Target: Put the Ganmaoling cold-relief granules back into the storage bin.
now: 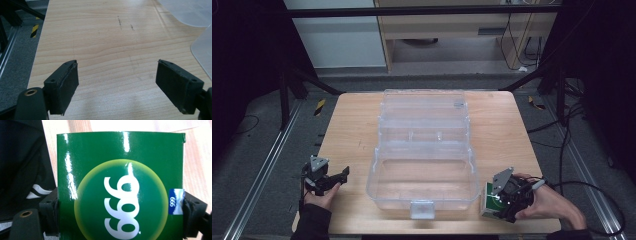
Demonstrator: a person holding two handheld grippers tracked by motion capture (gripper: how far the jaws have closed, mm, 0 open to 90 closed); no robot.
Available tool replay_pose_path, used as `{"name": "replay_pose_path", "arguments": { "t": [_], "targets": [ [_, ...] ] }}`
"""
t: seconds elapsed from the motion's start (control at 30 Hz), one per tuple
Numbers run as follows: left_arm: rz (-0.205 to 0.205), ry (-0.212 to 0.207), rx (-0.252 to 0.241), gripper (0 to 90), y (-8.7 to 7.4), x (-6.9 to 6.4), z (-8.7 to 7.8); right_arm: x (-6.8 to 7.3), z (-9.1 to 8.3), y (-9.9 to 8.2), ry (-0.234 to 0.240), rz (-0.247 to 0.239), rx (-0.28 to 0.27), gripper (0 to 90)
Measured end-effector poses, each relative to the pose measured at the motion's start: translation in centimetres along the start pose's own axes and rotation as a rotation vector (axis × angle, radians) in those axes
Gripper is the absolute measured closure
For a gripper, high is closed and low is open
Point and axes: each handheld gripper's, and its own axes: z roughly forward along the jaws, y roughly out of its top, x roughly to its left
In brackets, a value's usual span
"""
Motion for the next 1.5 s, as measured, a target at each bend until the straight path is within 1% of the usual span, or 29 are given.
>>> {"name": "replay_pose_path", "arguments": {
  "t": [0.07, 0.1, 0.17, 0.2, 0.23, 0.3, 0.37, 0.43, 0.47, 0.57, 0.6, 0.63, 0.7, 0.73, 0.77, 0.83, 0.87, 0.9, 0.93, 1.03, 1.1, 1.13, 1.2, 1.27, 1.3, 1.37, 1.4, 1.43, 1.5],
  "targets": [
    [0.0, 0.0, 0.0, 17.7, 0.0, 0.0, 0.0, 0.0, -0.3, 0.0, -0.004, 0.004, -0.002, 16.3],
    [-0.001, 0.001, -0.001, 17.7, 0.0, 0.0, 0.0, 0.0, -1.1, 0.0, -0.012, 0.004, -0.014, 16.3],
    [-0.001, 0.001, -0.001, 17.7, 0.0, 0.0, 0.0, 0.0, -1.8, 0.1, -0.017, 0.003, -0.022, 16.3],
    [-0.001, 0.001, -0.001, 17.7, 0.0, 0.0, 0.0, 0.0, -1.8, 0.1, -0.017, 0.003, -0.022, 16.3],
    [-0.002, 0.001, -0.001, 17.7, 0.0, 0.0, 0.0, 0.0, -2.6, 0.3, -0.022, 0.001, -0.031, 16.3],
    [-0.002, 0.002, -0.001, 17.7, 0.0, 0.0, 0.0, 0.0, -2.9, 0.4, -0.022, -0.001, -0.031, 16.3],
    [-0.003, 0.001, -0.004, 17.7, 0.0, 0.0, 0.0, 0.0, -4.0, 0.9, -0.027, -0.003, -0.031, 16.2],
    [-0.003, 0.001, -0.003, 17.7, 0.0, 0.0, -0.1, -0.1, -4.3, 0.9, -0.028, -0.008, -0.032, 16.2],
    [-0.004, 0.001, -0.003, 17.7, 0.0, 0.1, 0.0, -0.2, -4.9, 1.2, -0.036, -0.009, -0.038, 16.2],
    [-0.004, 0.002, -0.003, 17.8, 0.0, 0.1, 0.0, -0.3, -5.6, 1.4, -0.038, -0.011, -0.039, 16.2],
    [-0.004, 0.002, -0.003, 17.7, 0.0, 0.1, 0.0, -0.3, -5.6, 1.4, -0.038, -0.011, -0.039, 16.2],
    [-0.004, 0.003, -0.003, 17.7, 0.0, 0.1, 0.0, -0.4, -6.2, 1.7, -0.043, -0.008, -0.035, 16.3],
    [-0.004, 0.003, -0.002, 17.7, 0.0, 0.1, 0.0, -0.5, -6.8, 2.0, -0.048, -0.008, -0.036, 16.3],
    [-0.004, 0.003, -0.002, 17.7, 0.0, 0.1, 0.0, -0.5, -6.8, 2.0, -0.048, -0.008, -0.036, 16.3],
    [-0.003, 0.002, -0.003, 17.8, 0.0, 0.1, -0.1, -0.6, -7.5, 2.4, -0.058, -0.011, -0.045, 16.2],
    [-0.003, 0.003, -0.003, 17.8, 0.0, 0.1, 0.0, -0.6, -7.8, 2.6, -0.061, -0.005, -0.047, 16.2],
    [-0.003, 0.003, -0.001, 17.8, 0.0, 0.1, 0.0, -0.6, -8.1, 2.9, -0.067, -0.017, -0.052, 16.2],
    [-0.002, 0.003, 0.001, 17.8, 0.0, 0.1, 0.0, -0.7, -8.6, 3.3, -0.07, -0.016, -0.054, 16.2],
    [-0.002, 0.003, 0.001, 17.8, 0.0, 0.1, 0.0, -0.7, -8.6, 3.3, -0.07, -0.016, -0.054, 16.2],
    [-0.003, 0.003, 0.002, 17.7, 0.0, 0.1, 0.0, -0.9, -9.3, 4.5, -0.077, -0.026, -0.052, 16.2],
    [-0.003, 0.004, 0.003, 17.8, 0.0, 0.1, 0.0, -0.9, -9.5, 4.7, -0.078, -0.026, -0.052, 16.2],
    [-0.002, 0.004, 0.001, 17.8, 0.0, 0.1, 0.0, -0.9, -9.7, 5.3, -0.081, -0.027, -0.051, 16.2],
    [-0.002, 0.003, 0.0, 17.8, 0.0, 0.1, 0.0, -0.9, -9.8, 5.5, -0.081, -0.031, -0.05, 16.3],
    [-0.002, 0.004, 0.002, 17.8, 0.0, 0.1, 0.0, -1.0, -10.1, 6.1, -0.082, -0.042, -0.057, 16.3],
    [-0.002, 0.004, 0.002, 17.8, 0.0, 0.1, 0.0, -1.0, -10.4, 6.7, -0.085, -0.042, -0.058, 16.2],
    [-0.002, 0.003, 0.002, 17.8, 0.0, 0.1, 0.0, -1.0, -10.5, 6.9, -0.087, -0.044, -0.061, 16.2],
    [-0.002, 0.003, 0.002, 17.8, 0.0, 0.1, 0.0, -1.1, -10.7, 7.7, -0.084, -0.049, -0.07, 16.2],
    [-0.002, 0.003, 0.002, 17.8, 0.0, 0.1, 0.0, -1.1, -10.7, 7.7, -0.084, -0.049, -0.07, 16.2],
    [-0.002, 0.002, 0.002, 17.8, 0.0, 0.1, 0.0, -1.1, -10.9, 8.2, -0.078, -0.054, -0.079, 16.2]
  ]
}}
